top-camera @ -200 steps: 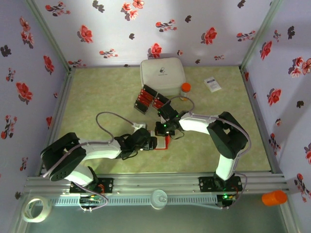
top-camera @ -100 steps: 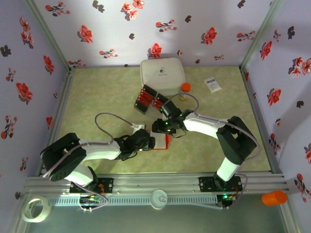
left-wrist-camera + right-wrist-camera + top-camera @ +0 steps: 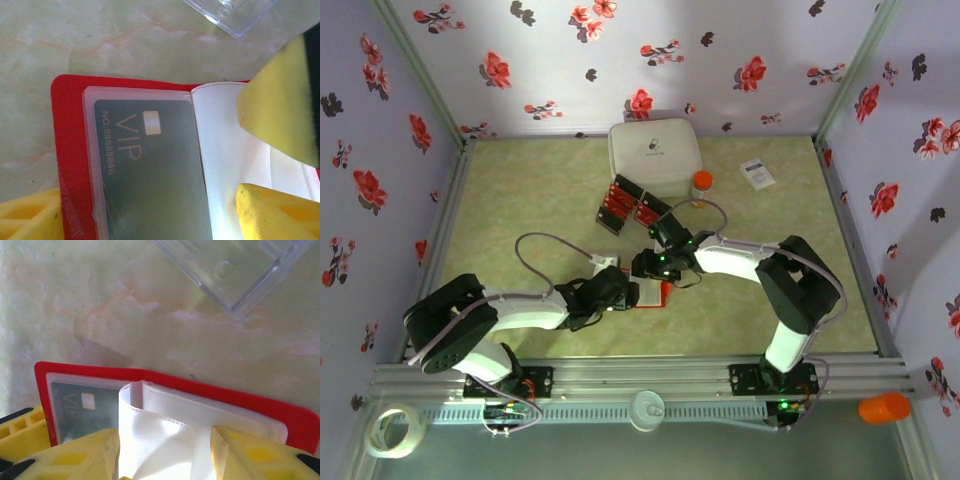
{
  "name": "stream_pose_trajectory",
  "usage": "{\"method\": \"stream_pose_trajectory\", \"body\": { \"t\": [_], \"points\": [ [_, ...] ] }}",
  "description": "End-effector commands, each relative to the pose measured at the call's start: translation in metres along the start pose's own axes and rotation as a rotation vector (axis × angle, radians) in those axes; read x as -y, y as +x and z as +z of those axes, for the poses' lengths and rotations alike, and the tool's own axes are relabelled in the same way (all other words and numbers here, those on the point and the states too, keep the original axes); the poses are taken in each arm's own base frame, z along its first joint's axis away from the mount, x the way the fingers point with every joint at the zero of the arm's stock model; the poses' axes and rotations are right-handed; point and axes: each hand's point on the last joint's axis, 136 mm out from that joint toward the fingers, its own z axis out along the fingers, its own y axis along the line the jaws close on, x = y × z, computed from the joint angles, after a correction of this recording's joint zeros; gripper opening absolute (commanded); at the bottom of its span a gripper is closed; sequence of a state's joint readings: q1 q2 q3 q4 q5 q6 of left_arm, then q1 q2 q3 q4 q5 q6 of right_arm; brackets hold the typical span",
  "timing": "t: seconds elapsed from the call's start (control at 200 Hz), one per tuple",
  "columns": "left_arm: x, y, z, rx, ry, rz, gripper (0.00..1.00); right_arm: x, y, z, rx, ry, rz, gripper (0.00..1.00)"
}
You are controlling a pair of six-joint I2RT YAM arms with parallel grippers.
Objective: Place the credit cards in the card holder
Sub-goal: Flip over the card slot on the card holder.
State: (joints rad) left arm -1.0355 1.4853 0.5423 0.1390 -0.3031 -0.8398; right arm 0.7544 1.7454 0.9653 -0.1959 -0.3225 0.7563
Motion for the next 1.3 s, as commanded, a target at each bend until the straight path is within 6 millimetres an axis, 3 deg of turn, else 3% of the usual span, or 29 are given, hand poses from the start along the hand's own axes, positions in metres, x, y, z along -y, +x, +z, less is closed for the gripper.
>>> {"method": "stream_pose_trajectory", "body": {
  "t": [0.0, 0.345, 0.675, 0.865, 0.96, 1.075, 1.295],
  "points": [
    [-0.003, 0.019, 0.001, -0.06, 0.002, -0.002, 0.76, -0.003, 0.0, 0.006, -0.016, -0.027, 0.021, 0.51],
    [-0.001, 0.013, -0.006, -0.037, 0.019, -0.01, 0.78, -0.027, 0.002, -0.002, -0.022, -0.117, 0.0, 0.48],
    [-0.003, -0.014, -0.036, 0.063, 0.036, -0.028, 0.95, -0.051, 0.009, -0.011, -0.012, -0.154, -0.007, 0.51],
    [-0.02, -0.025, -0.062, 0.123, 0.014, -0.051, 0.99, -0.064, 0.012, -0.012, -0.006, -0.155, -0.013, 0.53],
    [-0.032, -0.027, -0.075, 0.152, 0.001, -0.071, 0.99, -0.069, 0.014, -0.01, -0.005, -0.15, -0.014, 0.59],
    [-0.05, -0.027, -0.087, 0.174, -0.027, -0.099, 1.0, -0.073, 0.014, -0.001, -0.014, -0.152, -0.005, 0.64],
    [-0.073, -0.023, -0.1, 0.185, -0.066, -0.142, 1.0, -0.083, 0.009, 0.018, -0.038, -0.184, 0.009, 0.65]
  ]
}}
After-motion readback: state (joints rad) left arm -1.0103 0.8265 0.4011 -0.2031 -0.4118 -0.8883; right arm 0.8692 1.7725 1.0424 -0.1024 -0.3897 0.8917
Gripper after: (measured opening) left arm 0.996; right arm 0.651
